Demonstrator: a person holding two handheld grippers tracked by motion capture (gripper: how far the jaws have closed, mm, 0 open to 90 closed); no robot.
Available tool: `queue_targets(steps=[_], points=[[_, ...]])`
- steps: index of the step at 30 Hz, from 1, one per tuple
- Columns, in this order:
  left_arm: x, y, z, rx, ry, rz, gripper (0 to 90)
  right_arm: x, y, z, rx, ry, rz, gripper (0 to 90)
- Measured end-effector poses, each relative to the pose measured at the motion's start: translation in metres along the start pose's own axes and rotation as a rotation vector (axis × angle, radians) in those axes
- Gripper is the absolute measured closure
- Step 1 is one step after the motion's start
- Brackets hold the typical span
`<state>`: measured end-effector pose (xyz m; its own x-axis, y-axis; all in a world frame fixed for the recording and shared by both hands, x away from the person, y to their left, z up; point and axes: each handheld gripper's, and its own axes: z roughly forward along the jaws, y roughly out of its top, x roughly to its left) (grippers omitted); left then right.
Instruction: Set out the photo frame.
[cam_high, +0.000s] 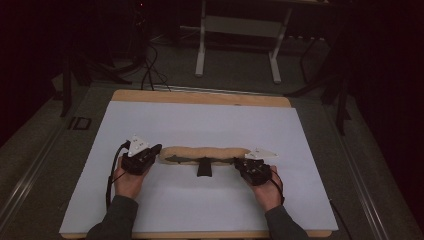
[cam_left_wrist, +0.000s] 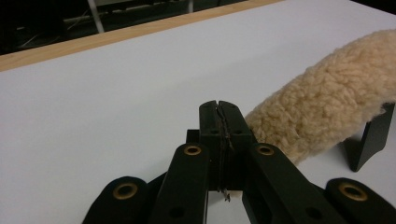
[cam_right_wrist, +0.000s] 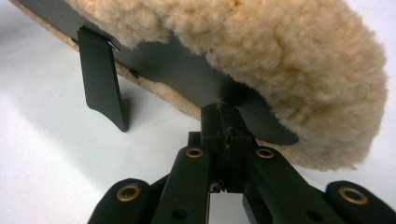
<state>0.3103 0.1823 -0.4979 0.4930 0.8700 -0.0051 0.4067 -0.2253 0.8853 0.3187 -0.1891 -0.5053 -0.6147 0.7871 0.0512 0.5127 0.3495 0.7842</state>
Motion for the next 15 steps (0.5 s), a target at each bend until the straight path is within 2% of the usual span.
queue_targets(steps=[10, 13, 15], points=[[0.0013, 0.0001, -0.0027, 0.0, -0.016, 0.014, 89.5, -0.0004, 0.0001, 0.0004, 0.001, 0.0, 0.001, 89.8], [0.0038, 0.0015, -0.0013, -0.005, -0.022, -0.003, 89.0, -0.0007, 0.0003, 0.0004, 0.001, 0.0, 0.001, 89.8], [0.0054, 0.0034, -0.0006, -0.023, -0.027, -0.032, 88.8, -0.0009, 0.0004, 0.0011, 0.003, 0.0, -0.003, 89.8]])
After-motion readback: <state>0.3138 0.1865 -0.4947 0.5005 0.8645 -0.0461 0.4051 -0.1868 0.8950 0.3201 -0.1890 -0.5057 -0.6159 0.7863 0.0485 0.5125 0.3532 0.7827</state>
